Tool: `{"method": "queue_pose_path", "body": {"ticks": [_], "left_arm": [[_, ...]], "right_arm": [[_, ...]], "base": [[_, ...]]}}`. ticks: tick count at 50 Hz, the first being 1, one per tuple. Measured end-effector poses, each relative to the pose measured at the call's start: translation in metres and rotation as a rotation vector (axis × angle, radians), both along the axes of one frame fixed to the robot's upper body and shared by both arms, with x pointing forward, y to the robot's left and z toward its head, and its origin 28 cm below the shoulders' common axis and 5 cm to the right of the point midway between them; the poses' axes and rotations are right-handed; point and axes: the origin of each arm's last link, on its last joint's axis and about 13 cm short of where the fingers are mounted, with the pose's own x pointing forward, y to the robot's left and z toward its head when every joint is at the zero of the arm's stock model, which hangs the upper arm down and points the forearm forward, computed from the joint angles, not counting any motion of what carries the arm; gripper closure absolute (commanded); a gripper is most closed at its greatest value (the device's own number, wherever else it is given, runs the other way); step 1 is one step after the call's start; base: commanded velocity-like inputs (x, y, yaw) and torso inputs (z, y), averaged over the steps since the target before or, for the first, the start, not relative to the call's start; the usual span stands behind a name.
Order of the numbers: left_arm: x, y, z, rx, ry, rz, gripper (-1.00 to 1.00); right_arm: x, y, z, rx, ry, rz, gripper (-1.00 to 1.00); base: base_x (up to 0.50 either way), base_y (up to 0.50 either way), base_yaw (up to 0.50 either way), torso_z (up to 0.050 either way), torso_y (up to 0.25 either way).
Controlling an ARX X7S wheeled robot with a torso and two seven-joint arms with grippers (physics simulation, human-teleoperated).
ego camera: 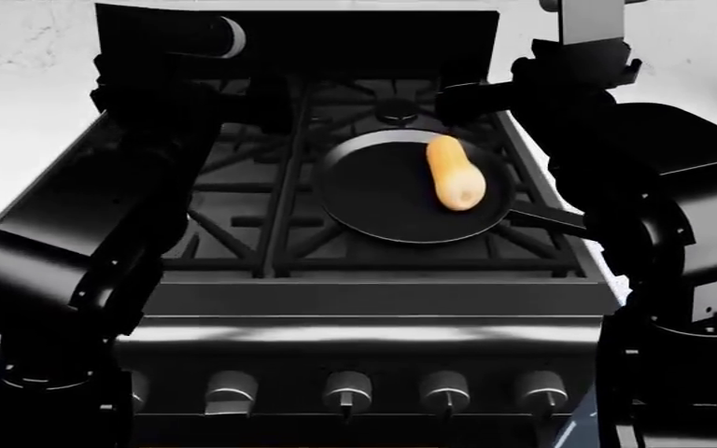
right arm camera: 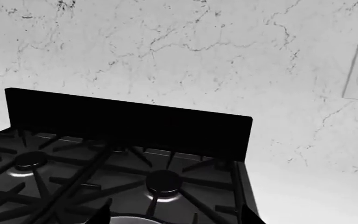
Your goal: Pick the squash from the pan and place it on the plate.
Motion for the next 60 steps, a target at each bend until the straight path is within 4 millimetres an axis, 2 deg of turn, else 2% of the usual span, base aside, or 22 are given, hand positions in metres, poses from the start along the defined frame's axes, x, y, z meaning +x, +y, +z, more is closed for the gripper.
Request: {"method": "queue_pose_path", "body": {"ticks": [46,60], "left_arm": [[-0.0001,-0.0011,-0.003,-0.003,0.006,-0.009,-1.0],[0.0019,-0.0041,-0.0062,-0.015,0.006,-0.025,-1.0]], "right_arm": [[-0.0012,0.0003,-0.0018,0.0,0.022,0.004,-1.0],[-0.0062,0.001,-0.0056,0.077,0.186,0.002,-1.0]], "base": [[0.23,0.0,0.0,0.0,0.001],[0.0,0.0,0.0,0.0,0.0]]}}
